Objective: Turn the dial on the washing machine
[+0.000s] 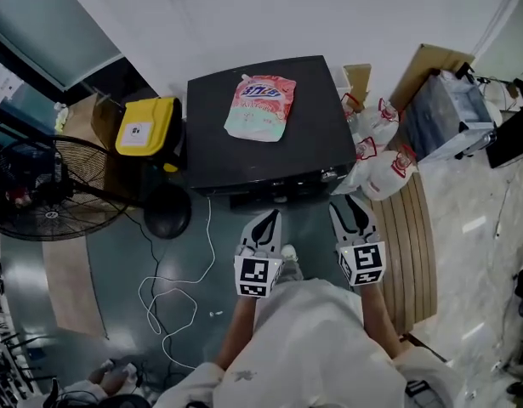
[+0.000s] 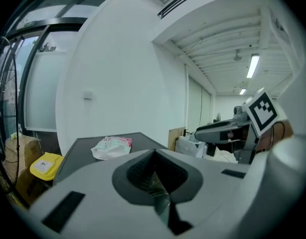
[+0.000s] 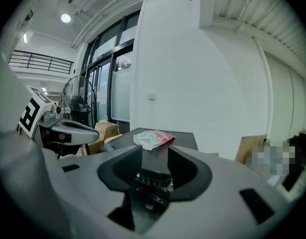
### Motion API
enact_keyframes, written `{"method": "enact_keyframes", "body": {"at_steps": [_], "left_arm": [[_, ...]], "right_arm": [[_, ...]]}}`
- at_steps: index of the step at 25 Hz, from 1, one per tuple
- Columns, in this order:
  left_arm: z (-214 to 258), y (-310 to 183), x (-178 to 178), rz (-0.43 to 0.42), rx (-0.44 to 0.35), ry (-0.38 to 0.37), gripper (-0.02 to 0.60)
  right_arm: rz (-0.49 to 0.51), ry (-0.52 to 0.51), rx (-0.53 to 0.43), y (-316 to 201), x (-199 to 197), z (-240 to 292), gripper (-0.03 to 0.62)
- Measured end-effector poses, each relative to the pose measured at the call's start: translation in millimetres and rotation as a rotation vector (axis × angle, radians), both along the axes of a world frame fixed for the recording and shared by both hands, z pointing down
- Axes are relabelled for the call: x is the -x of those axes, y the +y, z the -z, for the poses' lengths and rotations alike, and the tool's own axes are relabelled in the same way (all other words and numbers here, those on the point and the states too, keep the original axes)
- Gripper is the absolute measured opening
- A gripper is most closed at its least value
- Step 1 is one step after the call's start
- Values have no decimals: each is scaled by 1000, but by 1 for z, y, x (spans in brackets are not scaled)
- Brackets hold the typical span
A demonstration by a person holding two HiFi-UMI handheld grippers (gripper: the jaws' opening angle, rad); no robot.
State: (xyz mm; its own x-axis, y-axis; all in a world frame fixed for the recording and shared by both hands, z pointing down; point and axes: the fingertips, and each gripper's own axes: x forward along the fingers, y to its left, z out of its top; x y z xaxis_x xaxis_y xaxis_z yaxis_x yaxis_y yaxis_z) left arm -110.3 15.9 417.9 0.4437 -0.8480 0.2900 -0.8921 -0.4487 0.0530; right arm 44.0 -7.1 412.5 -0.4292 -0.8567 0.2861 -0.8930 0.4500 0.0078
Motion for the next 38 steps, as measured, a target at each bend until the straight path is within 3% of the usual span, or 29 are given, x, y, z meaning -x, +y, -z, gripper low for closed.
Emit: {"method": "enact_keyframes", "body": {"at_steps": [14,38], "left_arm": [[-65,-38,3,-90,104,22,12],[-127,-62,-49,-53,224,-28,13]], "right_arm": [[-119,100,162,-30,-12,-88,193],[-82,77,315,-79,-28,-183,212]]}}
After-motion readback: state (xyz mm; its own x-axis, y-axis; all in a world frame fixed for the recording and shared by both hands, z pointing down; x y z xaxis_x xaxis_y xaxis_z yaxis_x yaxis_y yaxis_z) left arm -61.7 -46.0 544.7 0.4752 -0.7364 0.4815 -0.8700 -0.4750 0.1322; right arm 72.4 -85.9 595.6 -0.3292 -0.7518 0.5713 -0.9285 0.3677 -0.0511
